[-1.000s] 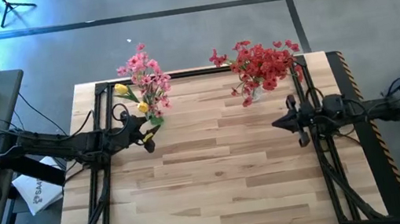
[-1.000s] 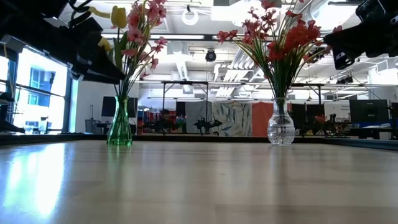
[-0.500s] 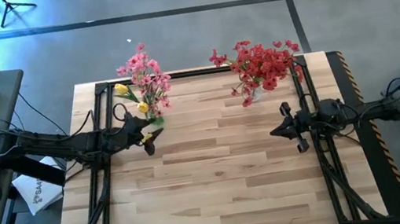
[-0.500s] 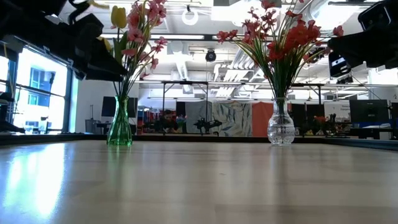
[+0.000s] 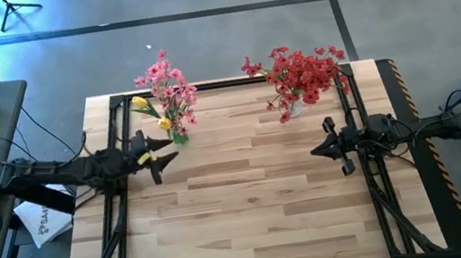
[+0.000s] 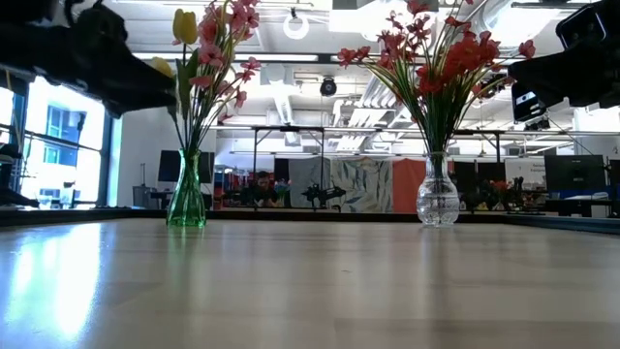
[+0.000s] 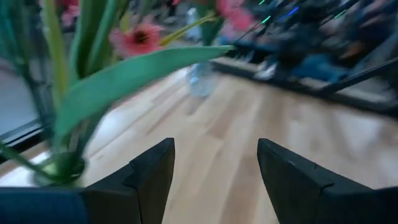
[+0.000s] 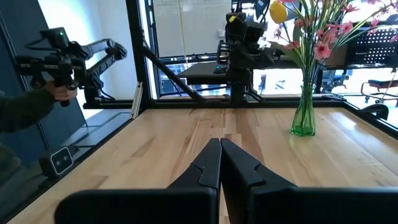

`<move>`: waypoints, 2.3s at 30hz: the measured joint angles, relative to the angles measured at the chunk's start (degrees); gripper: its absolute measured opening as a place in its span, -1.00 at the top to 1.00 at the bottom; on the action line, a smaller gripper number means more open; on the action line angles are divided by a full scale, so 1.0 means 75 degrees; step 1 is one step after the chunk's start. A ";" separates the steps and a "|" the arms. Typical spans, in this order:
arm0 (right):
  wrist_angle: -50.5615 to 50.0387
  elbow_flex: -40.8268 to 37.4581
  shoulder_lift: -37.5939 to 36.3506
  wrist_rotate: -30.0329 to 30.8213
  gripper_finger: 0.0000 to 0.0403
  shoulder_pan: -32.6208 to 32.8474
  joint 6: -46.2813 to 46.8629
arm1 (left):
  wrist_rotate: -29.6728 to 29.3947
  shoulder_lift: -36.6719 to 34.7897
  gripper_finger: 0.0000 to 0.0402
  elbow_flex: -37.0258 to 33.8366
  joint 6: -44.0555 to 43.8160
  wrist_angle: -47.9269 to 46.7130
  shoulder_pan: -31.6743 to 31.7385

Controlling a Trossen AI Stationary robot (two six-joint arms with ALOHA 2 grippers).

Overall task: Sort flowers into vase by color
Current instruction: Return to home position

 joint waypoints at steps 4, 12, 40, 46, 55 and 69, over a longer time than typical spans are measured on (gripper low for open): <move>-0.0003 0.0000 0.0000 0.0001 1.00 0.0000 -0.0002 | 0.0666 -0.0955 -0.07 -0.0845 0.0158 0.0746 -0.0012; -0.0012 -0.0003 0.0003 0.0004 1.00 0.0000 -0.0002 | 0.2316 -0.1826 -0.07 -0.1455 0.0670 0.0988 0.0246; -0.0020 -0.0003 0.0006 0.0056 1.00 0.0000 -0.0002 | 0.2922 -0.2941 -0.07 -0.1461 0.1786 0.0663 0.0281; -0.0020 -0.0003 0.0006 0.0054 1.00 0.0000 -0.0002 | 0.2951 -0.2890 -0.07 -0.1453 0.2035 0.0725 0.0281; -0.0023 -0.0003 0.0006 0.0051 1.00 0.0001 -0.0002 | 0.2697 -0.2821 -0.07 -0.1453 0.1813 0.0329 0.0284; -0.0023 -0.0003 0.0006 0.0045 1.00 0.0001 -0.0002 | 0.2695 -0.2818 -0.07 -0.1453 0.1813 0.0330 0.0284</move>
